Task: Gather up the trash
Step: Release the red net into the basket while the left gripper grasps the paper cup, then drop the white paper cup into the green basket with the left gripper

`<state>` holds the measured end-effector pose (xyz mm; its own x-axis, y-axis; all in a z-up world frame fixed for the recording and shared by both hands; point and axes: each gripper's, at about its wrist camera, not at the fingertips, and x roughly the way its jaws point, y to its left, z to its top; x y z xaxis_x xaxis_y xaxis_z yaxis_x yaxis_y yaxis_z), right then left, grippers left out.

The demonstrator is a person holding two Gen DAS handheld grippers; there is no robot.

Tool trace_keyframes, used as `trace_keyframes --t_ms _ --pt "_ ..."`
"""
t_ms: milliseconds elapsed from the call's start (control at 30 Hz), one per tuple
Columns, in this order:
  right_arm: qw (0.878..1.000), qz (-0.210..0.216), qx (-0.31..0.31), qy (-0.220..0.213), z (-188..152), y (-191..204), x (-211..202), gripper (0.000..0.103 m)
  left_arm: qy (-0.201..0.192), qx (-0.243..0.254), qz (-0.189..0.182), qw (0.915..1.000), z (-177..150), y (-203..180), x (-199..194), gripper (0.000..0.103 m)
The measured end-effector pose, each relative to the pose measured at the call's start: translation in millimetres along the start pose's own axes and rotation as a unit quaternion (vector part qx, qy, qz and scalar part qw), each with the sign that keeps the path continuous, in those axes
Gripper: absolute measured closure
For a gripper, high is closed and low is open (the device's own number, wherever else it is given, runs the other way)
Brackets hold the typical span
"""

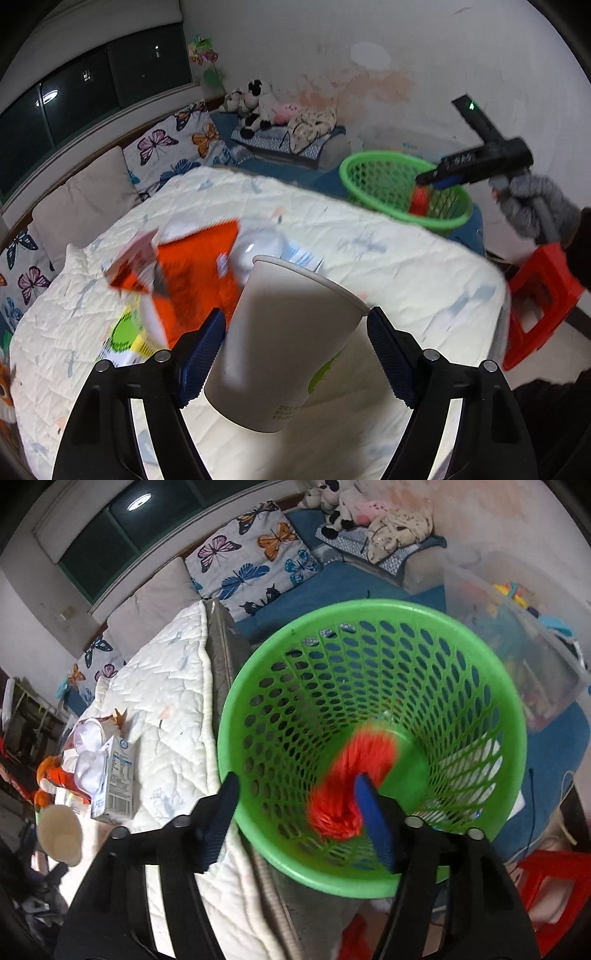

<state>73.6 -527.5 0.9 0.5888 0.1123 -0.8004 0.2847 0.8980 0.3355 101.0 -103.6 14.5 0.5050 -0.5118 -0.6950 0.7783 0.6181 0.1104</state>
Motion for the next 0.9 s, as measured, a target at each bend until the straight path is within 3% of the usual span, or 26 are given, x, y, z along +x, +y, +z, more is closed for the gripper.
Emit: trace_keyframes --t_ms 400,900 --pt "1.000 -0.001 -0.009 -0.028 -3.6 -28.3 -23.7 0.035 -0.009 -0.006 -0.032 0.9994 66.0 -51.2 42.7 0.027" --pt "0.997 -0.012 -0.023 -0.075 -16.9 -57.8 -61.7 0.033 0.027 -0.013 -0.054 0.9981 144.2 -117.8 134.5 0.027"
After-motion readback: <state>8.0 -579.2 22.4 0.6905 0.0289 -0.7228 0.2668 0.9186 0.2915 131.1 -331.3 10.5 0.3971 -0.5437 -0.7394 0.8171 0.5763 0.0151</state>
